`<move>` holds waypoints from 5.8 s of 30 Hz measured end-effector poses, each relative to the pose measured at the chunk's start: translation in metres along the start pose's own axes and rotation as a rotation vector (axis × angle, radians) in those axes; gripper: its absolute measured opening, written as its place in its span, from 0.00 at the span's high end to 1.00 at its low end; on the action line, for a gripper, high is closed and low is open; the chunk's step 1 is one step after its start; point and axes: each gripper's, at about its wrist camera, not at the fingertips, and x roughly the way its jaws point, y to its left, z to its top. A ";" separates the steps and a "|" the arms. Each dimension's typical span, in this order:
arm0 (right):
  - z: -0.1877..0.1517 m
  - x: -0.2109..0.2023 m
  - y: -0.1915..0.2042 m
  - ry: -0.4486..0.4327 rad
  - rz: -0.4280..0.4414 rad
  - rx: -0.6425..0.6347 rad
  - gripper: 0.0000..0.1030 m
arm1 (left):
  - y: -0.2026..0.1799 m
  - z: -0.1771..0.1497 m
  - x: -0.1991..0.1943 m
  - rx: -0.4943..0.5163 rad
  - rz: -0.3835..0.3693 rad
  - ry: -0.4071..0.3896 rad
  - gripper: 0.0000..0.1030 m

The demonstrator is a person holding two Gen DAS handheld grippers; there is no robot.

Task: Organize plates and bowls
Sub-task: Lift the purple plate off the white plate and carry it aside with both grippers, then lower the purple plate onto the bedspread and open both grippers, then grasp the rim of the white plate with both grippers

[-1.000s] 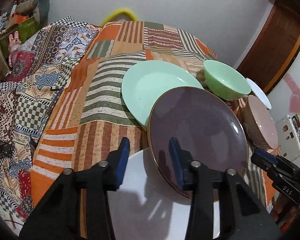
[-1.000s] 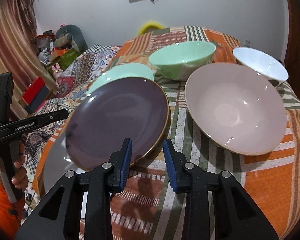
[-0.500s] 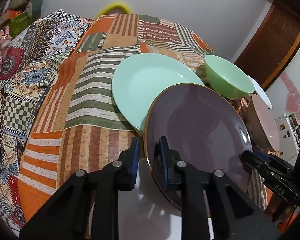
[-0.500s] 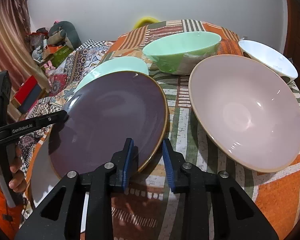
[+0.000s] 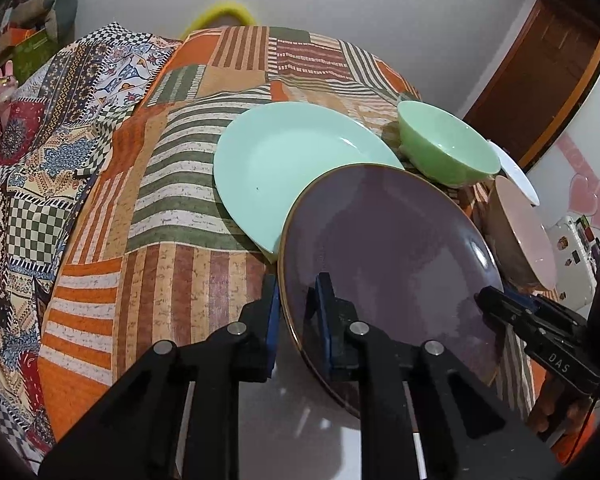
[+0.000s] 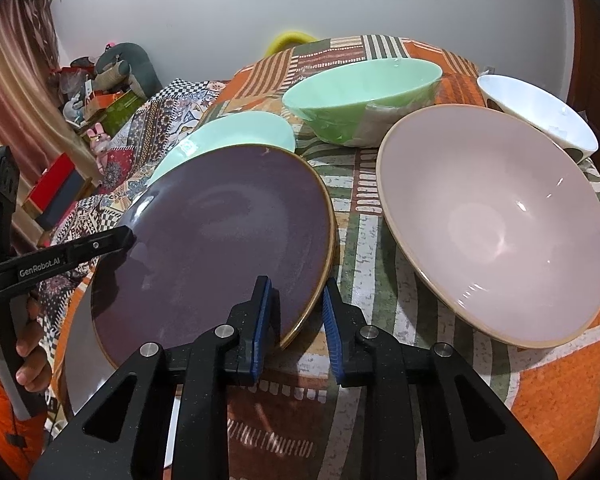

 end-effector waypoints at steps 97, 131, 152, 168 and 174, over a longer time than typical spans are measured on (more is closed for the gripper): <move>-0.089 -0.083 -0.100 0.036 -0.094 0.085 0.75 | -0.156 -0.103 -0.008 0.145 -0.043 0.177 0.82; -0.012 -0.092 0.021 -0.157 0.074 -0.119 0.36 | -0.070 -0.063 -0.131 0.047 0.136 -0.189 0.35; -0.017 0.004 0.050 0.083 0.096 -0.144 0.36 | 0.035 -0.097 -0.078 -0.114 0.181 -0.024 0.35; -0.018 0.031 0.049 0.168 0.096 -0.152 0.72 | 0.049 -0.114 -0.061 -0.154 0.083 0.013 0.75; -0.021 0.037 0.050 0.199 0.100 -0.157 0.79 | 0.049 -0.116 -0.052 -0.165 0.058 0.040 0.77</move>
